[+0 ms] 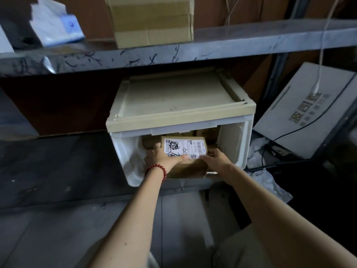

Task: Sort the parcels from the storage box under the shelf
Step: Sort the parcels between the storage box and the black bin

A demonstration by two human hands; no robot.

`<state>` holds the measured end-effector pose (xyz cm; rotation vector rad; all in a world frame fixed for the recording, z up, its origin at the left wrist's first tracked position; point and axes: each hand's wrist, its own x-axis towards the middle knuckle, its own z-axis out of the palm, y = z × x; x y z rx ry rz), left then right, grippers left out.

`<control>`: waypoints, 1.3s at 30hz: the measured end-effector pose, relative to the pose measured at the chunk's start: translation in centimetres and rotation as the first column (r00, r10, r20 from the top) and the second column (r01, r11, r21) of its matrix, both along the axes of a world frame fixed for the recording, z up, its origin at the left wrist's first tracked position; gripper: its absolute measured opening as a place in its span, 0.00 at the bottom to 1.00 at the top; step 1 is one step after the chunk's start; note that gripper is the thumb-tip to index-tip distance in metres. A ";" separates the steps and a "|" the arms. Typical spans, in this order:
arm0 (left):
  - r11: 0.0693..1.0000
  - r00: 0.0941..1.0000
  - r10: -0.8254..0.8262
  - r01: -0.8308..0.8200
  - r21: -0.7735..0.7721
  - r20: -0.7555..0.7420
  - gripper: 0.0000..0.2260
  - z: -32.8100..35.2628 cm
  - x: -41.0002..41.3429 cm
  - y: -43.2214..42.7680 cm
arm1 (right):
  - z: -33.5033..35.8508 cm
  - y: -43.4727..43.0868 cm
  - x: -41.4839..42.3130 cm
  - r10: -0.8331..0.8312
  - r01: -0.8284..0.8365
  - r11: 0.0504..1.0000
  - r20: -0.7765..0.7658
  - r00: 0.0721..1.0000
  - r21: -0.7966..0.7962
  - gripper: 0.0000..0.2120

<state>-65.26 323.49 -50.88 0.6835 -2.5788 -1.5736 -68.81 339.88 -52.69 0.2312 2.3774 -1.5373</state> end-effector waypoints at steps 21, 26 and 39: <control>0.992 0.949 0.085 -0.108 -0.060 -0.302 0.27 1.7 10.3 4.4 | 0.7 2.6 7.6 -0.052 0.064 0.962 0.053 0.997 -0.266 0.29; 0.990 0.960 0.139 -0.140 0.013 -0.245 0.32 1.3 10.3 4.0 | 1.0 3.3 7.6 -0.008 -0.003 0.942 -0.032 0.999 -0.336 0.25; 0.918 0.951 0.297 -0.261 0.297 -0.081 0.42 0.7 9.5 2.2 | 2.7 2.1 8.2 0.165 -0.230 0.891 -0.192 0.967 -0.392 0.30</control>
